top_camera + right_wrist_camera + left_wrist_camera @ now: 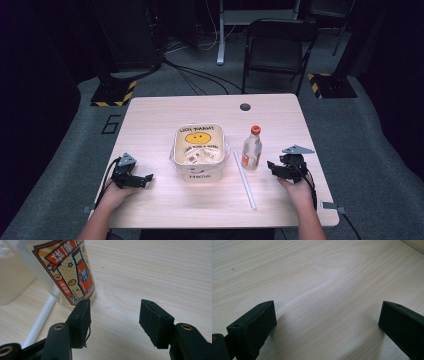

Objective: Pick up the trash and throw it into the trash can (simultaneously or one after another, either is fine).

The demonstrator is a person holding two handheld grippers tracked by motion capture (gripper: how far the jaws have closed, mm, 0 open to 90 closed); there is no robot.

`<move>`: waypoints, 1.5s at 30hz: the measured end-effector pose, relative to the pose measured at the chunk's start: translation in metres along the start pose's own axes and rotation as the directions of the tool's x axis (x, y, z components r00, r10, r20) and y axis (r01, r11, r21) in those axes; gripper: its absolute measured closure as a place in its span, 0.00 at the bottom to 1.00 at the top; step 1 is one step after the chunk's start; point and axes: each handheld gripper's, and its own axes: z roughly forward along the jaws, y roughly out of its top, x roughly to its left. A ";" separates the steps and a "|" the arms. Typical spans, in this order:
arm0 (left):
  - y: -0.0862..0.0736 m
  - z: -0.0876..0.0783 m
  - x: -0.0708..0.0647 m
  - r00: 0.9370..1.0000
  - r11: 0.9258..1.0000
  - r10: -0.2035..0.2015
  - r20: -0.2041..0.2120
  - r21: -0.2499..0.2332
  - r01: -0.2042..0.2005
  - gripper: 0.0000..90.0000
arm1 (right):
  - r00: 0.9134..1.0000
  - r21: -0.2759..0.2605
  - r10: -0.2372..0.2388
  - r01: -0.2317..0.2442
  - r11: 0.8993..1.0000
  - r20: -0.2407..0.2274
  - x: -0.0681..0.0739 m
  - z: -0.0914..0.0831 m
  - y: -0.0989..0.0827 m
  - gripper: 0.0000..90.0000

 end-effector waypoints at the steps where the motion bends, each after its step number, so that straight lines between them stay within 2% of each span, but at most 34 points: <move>1: 0.000 0.000 0.000 1.000 1.000 -0.001 0.000 0.000 0.001 0.01 | 1.000 -0.003 -0.002 0.002 1.000 0.008 0.001 -0.004 0.002 0.45; 5: 0.000 0.000 0.000 1.000 1.000 0.003 -0.003 0.001 -0.003 0.01 | 0.999 -0.024 -0.029 0.029 0.999 0.022 0.003 -0.017 0.010 0.45; 7: 0.000 0.000 0.000 1.000 1.000 0.002 -0.003 0.001 -0.002 0.01 | 1.000 -0.031 -0.025 0.026 0.999 0.017 0.003 -0.019 0.012 0.45; 9: 0.000 0.000 0.000 1.000 1.000 0.005 -0.001 -0.001 -0.005 0.01 | 1.000 -0.061 -0.023 0.023 0.998 -0.002 0.002 -0.027 0.019 0.49; 12: 0.000 0.000 0.000 1.000 1.000 0.004 -0.002 -0.001 -0.004 0.01 | 1.000 -0.063 -0.013 0.013 0.998 0.002 0.002 -0.029 0.022 0.49; 18: 0.000 0.000 -0.001 1.000 1.000 -0.003 0.000 -0.003 0.003 0.01 | 1.000 -0.079 -0.010 0.009 0.997 -0.020 0.001 -0.036 0.031 0.49; 22: 0.000 0.000 -0.002 1.000 1.000 -0.003 0.000 -0.003 0.003 0.01 | 0.999 -0.077 -0.029 0.027 0.997 -0.036 0.007 -0.042 0.041 0.49; 26: 0.000 0.000 -0.002 1.000 1.000 0.000 0.004 -0.001 0.000 0.01 | 0.998 -0.082 -0.051 0.048 0.996 -0.031 0.012 -0.047 0.048 0.49; 32: 0.000 -0.001 -0.003 1.000 1.000 0.014 0.017 0.003 -0.014 0.01 | 0.997 -0.104 -0.064 0.058 0.993 -0.052 0.019 -0.056 0.062 0.47; 41: -0.001 0.000 -0.003 1.000 1.000 0.010 0.018 -0.004 -0.009 0.01 | 0.995 -0.134 -0.088 0.082 0.987 -0.041 0.027 -0.065 0.077 0.45; 45: -0.001 0.000 -0.003 1.000 1.000 0.010 0.018 -0.004 -0.010 0.01 | 0.994 -0.149 -0.095 0.085 0.985 -0.059 0.030 -0.070 0.085 0.45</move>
